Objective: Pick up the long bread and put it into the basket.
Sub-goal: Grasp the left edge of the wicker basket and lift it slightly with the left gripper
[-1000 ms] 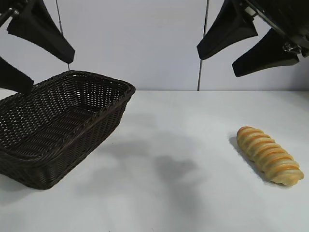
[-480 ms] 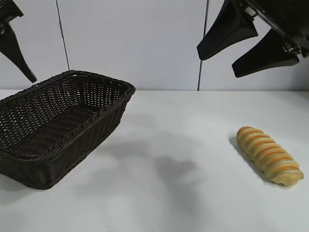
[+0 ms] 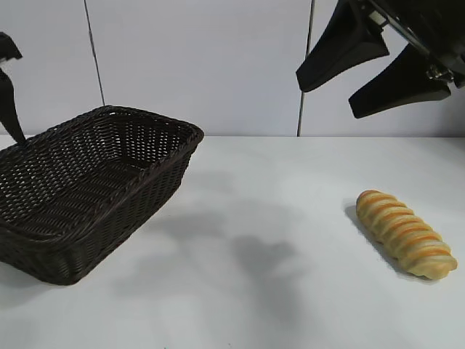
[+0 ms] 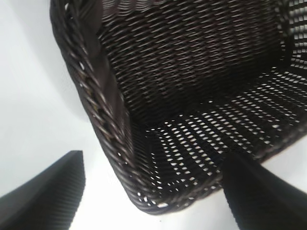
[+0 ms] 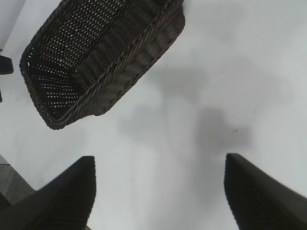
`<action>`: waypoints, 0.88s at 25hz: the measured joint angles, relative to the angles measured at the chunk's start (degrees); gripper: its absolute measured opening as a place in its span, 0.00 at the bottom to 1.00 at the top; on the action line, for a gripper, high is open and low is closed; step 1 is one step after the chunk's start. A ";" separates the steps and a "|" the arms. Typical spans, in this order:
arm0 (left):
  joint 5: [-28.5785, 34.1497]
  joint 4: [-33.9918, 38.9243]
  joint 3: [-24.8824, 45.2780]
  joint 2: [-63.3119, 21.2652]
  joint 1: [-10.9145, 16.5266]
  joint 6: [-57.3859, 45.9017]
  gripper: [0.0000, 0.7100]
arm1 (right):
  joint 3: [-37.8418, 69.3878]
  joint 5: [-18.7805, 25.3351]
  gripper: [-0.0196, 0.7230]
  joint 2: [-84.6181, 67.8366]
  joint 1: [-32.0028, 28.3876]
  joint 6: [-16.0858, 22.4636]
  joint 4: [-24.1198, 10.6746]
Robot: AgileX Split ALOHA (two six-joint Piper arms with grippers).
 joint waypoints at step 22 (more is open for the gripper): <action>-2.62 0.99 0.00 0.76 1.20 -0.21 0.80 | 0.00 0.00 0.75 0.00 0.00 0.00 0.00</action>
